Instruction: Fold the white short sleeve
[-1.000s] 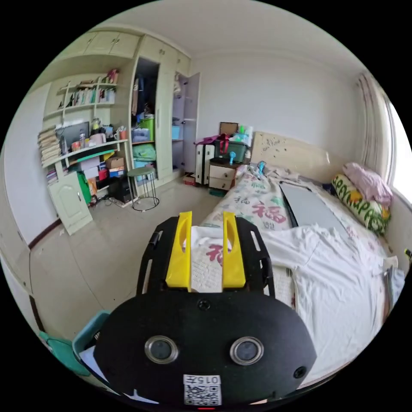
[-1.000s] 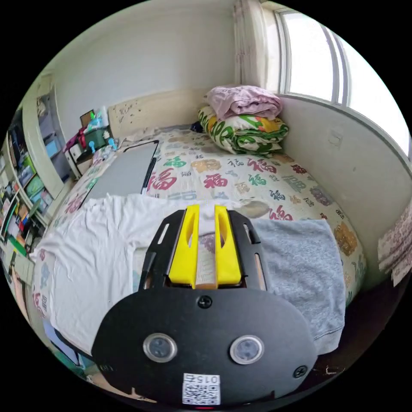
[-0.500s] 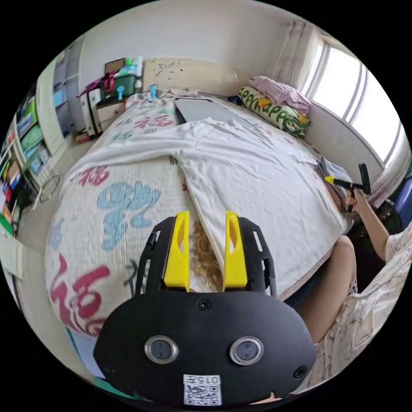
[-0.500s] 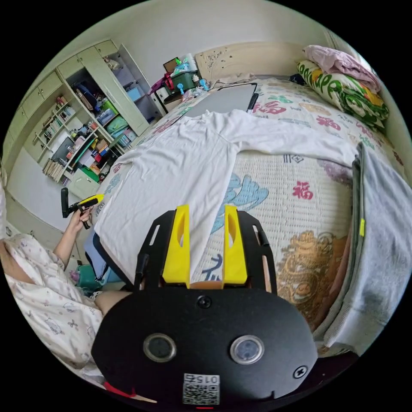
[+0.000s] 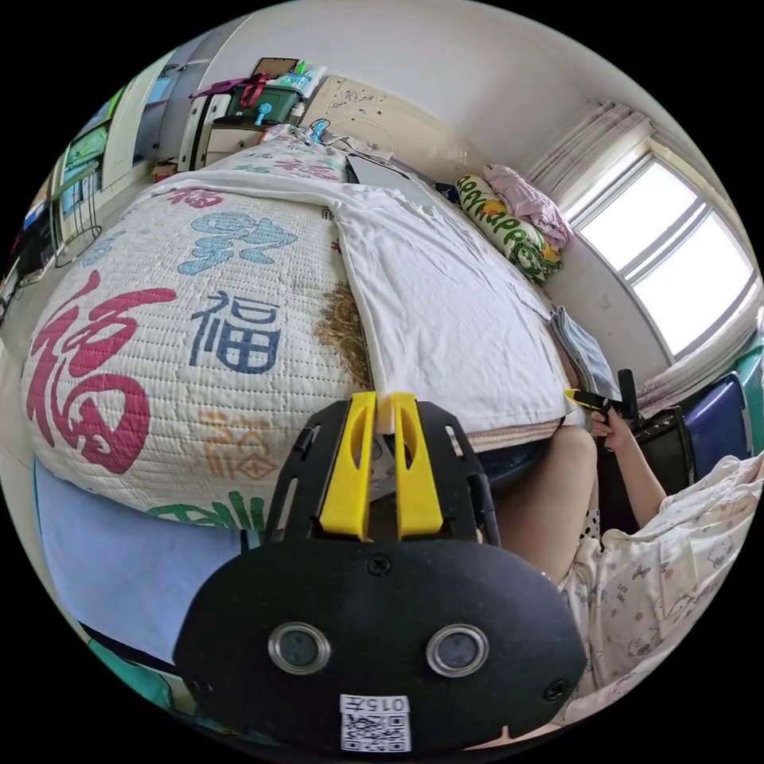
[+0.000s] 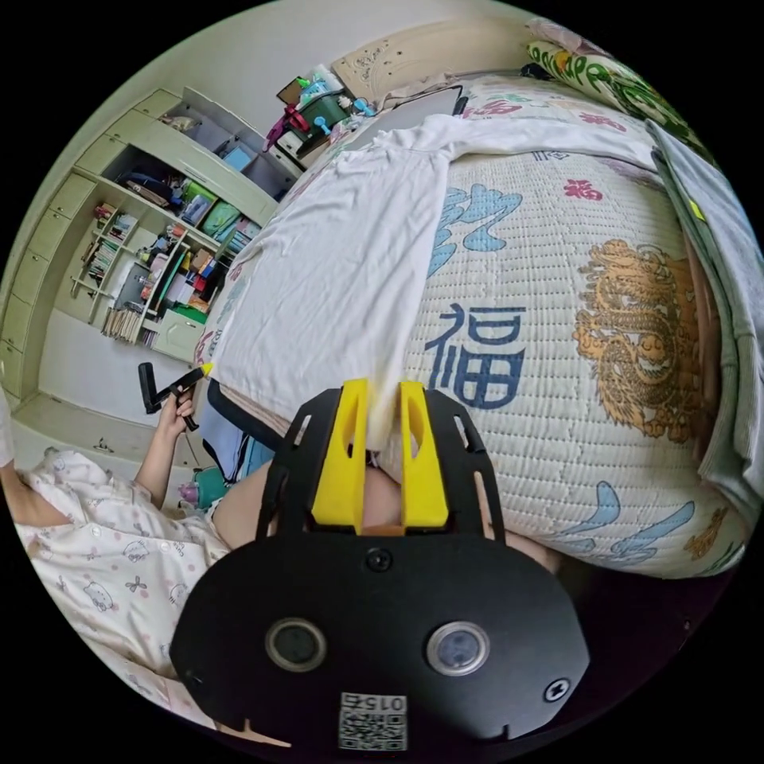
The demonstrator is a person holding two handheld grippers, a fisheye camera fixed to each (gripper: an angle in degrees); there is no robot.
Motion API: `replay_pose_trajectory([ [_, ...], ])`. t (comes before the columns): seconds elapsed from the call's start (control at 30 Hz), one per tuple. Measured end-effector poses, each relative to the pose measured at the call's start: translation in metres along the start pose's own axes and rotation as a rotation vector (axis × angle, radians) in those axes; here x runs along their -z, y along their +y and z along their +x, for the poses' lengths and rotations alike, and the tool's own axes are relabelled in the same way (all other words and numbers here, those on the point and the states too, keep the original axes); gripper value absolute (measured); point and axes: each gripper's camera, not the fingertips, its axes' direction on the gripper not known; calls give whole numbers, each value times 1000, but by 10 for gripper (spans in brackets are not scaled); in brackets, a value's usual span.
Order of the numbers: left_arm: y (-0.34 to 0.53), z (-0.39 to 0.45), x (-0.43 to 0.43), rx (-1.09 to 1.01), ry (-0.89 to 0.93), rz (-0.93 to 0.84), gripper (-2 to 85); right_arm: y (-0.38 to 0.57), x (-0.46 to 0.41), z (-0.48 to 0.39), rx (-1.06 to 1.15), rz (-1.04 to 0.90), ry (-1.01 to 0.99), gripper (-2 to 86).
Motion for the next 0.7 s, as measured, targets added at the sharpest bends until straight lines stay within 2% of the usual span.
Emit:
replay_pose_trajectory([
  [0.23, 1, 14, 42, -15, -22, 47, 8, 81, 32, -4, 42, 25, 66, 10],
  [0.37, 1, 29, 49, -44, -99, 7, 6, 131, 8, -9, 85, 17, 174, 4],
  [0.5, -5, 62, 40, -142, -262, -61, 6, 163, -13, 0, 78, 23, 201, 3],
  [0.7, -16, 74, 66, -160, -249, -75, 5, 218, -50, 1, 124, 27, 263, 2],
])
